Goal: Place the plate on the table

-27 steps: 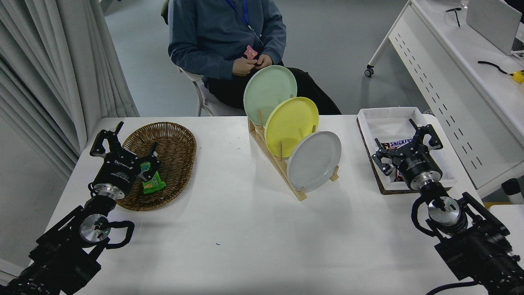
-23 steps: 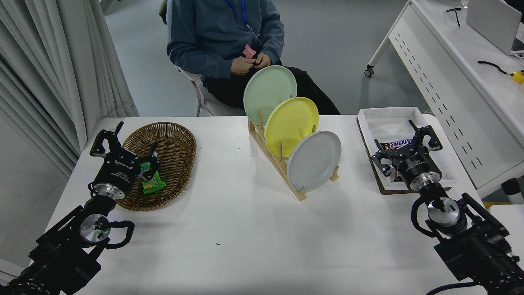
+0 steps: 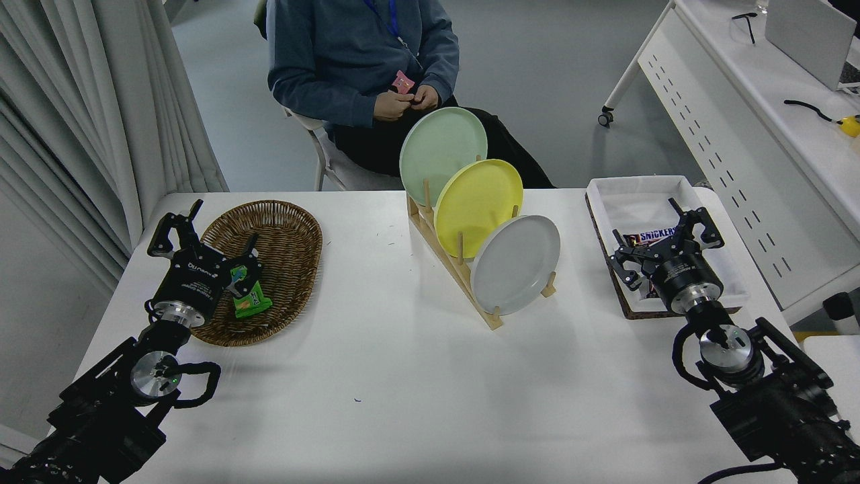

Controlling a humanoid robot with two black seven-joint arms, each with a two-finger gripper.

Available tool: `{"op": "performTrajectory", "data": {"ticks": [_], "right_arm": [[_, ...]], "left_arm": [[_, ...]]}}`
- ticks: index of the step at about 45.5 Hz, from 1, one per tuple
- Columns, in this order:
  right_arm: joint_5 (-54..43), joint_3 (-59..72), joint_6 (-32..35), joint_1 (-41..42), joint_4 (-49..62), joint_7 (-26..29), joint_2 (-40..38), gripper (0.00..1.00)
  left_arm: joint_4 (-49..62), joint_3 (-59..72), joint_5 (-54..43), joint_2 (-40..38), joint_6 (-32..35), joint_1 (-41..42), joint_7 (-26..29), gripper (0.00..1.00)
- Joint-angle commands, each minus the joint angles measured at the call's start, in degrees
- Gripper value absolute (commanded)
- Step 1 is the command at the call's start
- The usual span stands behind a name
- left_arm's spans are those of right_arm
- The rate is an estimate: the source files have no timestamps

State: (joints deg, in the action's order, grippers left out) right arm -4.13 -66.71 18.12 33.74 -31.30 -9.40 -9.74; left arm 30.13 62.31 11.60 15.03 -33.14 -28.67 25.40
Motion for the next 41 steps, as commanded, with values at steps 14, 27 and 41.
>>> {"op": "performTrajectory", "data": {"ticks": [14, 27, 41], "right_arm": [[-0.2, 0.4, 0.1, 0.5, 0.3, 0.1, -4.1, 1.0], [-0.1, 0.4, 0.1, 1.8, 0.5, 0.1, -4.1, 1.0], [0.0, 0.4, 0.2, 1.2, 1.9, 0.1, -4.5, 1.0]], "left_arm": [[-0.1, 0.0, 0.0, 0.0, 0.0, 0.0, 0.0, 1.0], [0.0, 0.0, 0.0, 0.0, 0.0, 0.0, 0.0, 1.0], [0.0, 0.0, 0.0, 0.0, 0.0, 0.0, 0.0, 1.0]]}}
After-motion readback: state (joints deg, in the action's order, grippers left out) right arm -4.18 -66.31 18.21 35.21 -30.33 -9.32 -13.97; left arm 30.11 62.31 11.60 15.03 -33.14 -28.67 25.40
